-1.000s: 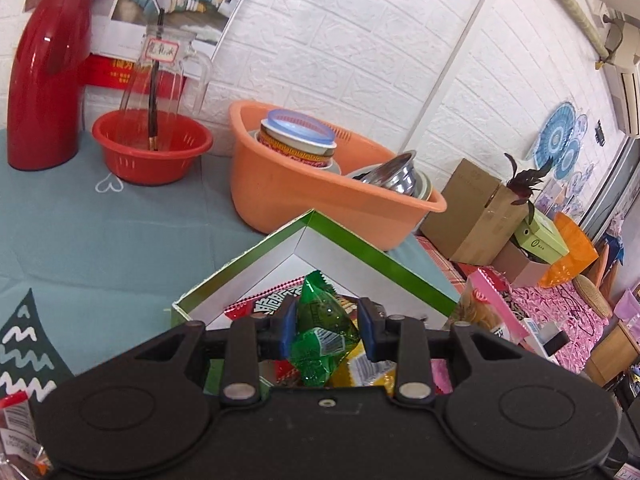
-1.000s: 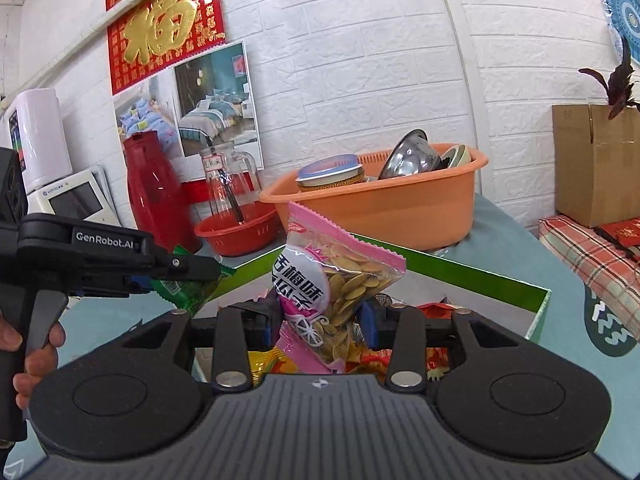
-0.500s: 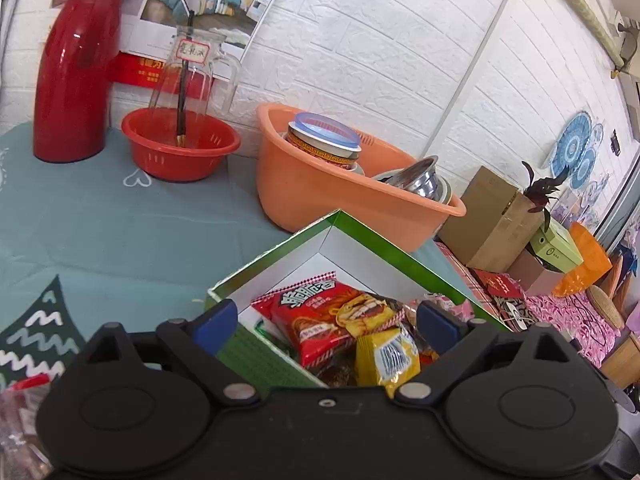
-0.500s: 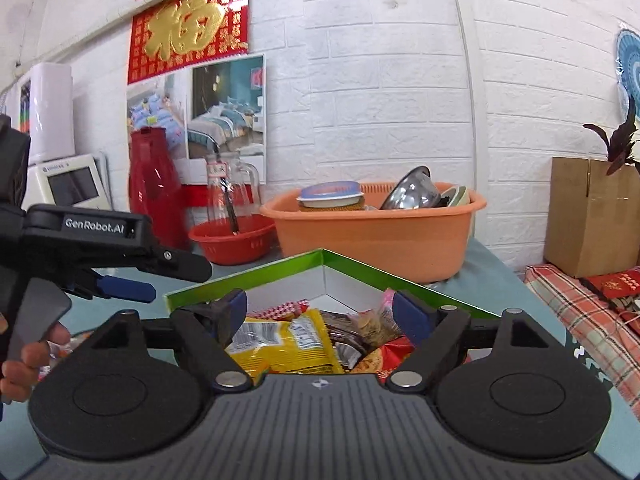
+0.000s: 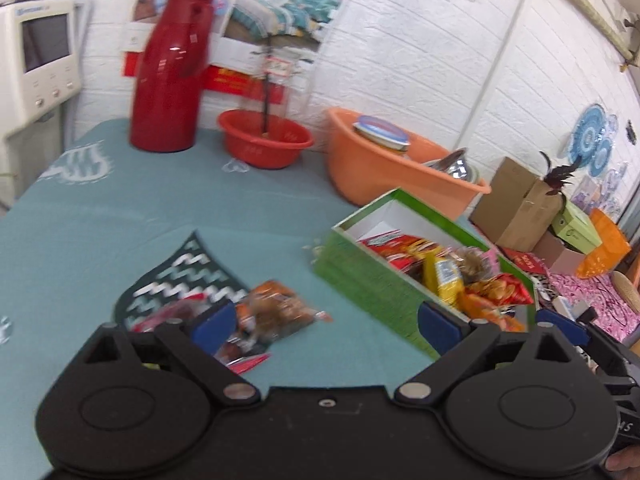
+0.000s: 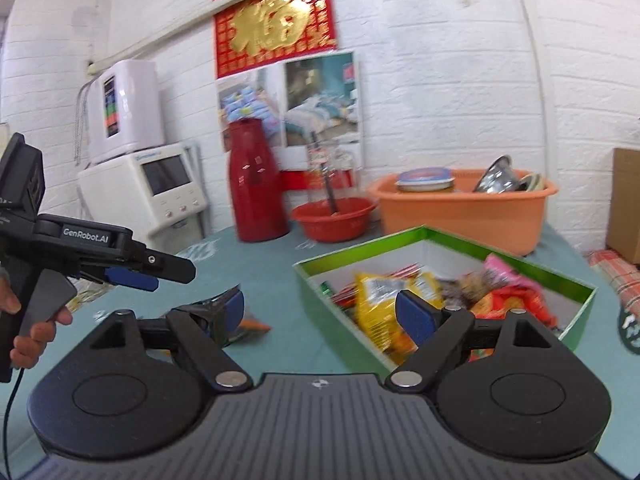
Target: Organize snacks
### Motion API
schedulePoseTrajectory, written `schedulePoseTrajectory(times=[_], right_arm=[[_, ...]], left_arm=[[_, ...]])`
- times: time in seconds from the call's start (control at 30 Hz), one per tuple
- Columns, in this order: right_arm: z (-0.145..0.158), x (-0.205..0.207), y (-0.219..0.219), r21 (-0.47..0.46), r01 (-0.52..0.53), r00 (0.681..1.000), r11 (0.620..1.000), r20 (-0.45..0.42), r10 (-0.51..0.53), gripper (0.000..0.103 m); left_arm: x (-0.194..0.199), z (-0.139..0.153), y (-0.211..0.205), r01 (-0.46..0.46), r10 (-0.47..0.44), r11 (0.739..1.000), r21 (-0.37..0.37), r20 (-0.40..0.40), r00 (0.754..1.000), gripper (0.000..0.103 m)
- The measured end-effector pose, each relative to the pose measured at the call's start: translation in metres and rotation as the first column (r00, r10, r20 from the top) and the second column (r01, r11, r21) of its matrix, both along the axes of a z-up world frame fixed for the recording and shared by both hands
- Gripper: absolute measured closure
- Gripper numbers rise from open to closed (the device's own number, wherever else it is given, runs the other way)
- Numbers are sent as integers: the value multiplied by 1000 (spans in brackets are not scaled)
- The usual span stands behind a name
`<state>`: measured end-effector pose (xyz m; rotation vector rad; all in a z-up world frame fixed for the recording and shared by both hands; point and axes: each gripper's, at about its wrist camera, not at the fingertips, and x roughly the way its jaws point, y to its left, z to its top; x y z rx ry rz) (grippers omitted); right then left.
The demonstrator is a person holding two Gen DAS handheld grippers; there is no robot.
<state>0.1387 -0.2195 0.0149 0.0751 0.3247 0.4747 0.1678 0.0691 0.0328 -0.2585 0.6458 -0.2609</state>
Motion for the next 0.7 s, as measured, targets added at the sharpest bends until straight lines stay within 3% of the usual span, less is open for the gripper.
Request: schedulePoseTrajectory(times=[0.23, 0.43, 0.63, 0.67, 0.7], right_arm=[[-11, -13, 29, -46, -72, 997, 996, -39, 70, 0], [-16, -20, 37, -49, -85, 994, 995, -67, 82, 0], [-21, -21, 35, -40, -75, 993, 996, -92, 72, 0], [-22, -21, 35, -37, -74, 993, 997, -96, 71, 0], [-23, -20, 34, -34, -75, 992, 997, -100, 71, 0]], left_arm=[[-5, -13, 36, -66, 65, 997, -40, -26, 998, 0], [23, -25, 49, -78, 76, 995, -56, -26, 997, 0], [46, -51, 52, -98, 92, 994, -49, -112, 989, 0], [45, -56, 50, -76, 70, 996, -45, -127, 989, 27], [40, -59, 47, -53, 47, 998, -43, -126, 991, 25]])
